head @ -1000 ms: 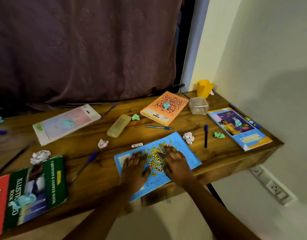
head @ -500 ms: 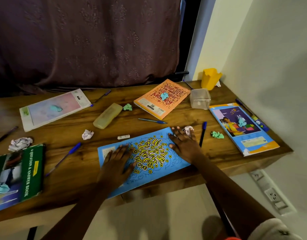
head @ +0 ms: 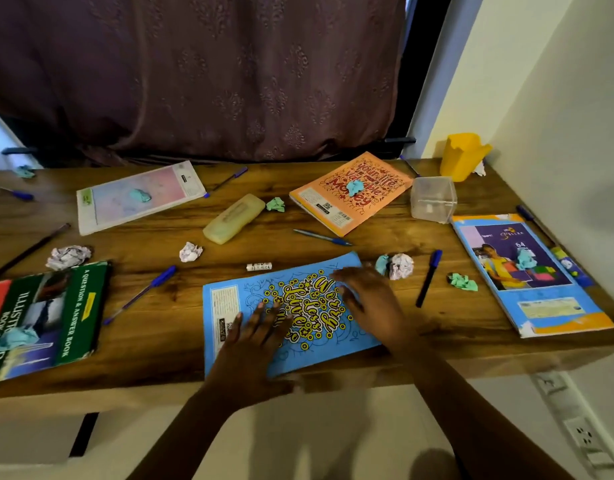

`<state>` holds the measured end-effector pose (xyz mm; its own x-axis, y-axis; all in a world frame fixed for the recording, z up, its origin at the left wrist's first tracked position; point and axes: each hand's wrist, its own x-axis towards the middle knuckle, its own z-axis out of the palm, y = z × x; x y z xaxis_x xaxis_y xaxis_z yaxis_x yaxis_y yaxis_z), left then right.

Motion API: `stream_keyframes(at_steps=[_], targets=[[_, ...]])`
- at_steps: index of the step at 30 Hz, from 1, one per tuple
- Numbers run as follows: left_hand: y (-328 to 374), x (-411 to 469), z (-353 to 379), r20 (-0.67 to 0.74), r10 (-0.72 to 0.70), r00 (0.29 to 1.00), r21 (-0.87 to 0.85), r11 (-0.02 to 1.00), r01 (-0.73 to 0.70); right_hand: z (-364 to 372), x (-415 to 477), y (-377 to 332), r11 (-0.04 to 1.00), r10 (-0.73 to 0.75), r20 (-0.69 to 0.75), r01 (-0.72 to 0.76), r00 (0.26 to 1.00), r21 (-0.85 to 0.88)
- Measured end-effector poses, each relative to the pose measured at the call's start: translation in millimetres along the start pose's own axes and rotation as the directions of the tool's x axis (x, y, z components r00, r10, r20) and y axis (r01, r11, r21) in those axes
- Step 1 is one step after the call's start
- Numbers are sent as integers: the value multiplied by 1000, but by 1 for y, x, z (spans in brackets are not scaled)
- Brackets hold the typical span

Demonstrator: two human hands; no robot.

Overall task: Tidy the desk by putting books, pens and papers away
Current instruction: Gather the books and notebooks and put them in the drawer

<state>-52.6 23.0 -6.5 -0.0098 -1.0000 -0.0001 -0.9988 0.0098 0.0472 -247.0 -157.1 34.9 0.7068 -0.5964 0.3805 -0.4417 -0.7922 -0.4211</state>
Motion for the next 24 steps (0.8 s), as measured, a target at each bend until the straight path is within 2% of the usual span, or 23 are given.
stream_keyframes(at_steps=[3,5,7,9,12,15,17,20,22,24], targets=[[2,-7,-2,-38,-4,999,7,1000,5,20,40,-29,998,-8,193,-6,981,70],[1,-9,-6,-18,6,1000,24,1000,-5,38,65,-45,997,-20,252,2,968,73],[-3,-13,-10,16,47,999,30,998,-48,47,83,-56,998,-7,255,-8,967,58],[-11,-26,-17,13,115,993,15,993,-115,46,92,-60,996,29,195,-44,980,75],[-24,-53,-38,-64,186,981,-109,975,-192,26,80,-56,939,104,187,-159,977,306],[-40,-77,-68,-151,170,974,-268,941,-206,0,47,-41,784,169,347,-339,922,520],[-47,-89,-88,-185,108,977,-364,916,-170,-17,22,-36,591,218,355,-413,909,693],[-49,-97,-120,-190,-92,978,-608,793,-43,-26,-7,-40,288,303,357,-442,884,850],[-53,-95,-132,-187,-213,959,-715,699,16,-20,-15,-52,148,325,363,-426,873,893],[-57,-87,-137,-162,-282,946,-768,637,58,-15,-15,-66,65,336,357,-399,872,915]])
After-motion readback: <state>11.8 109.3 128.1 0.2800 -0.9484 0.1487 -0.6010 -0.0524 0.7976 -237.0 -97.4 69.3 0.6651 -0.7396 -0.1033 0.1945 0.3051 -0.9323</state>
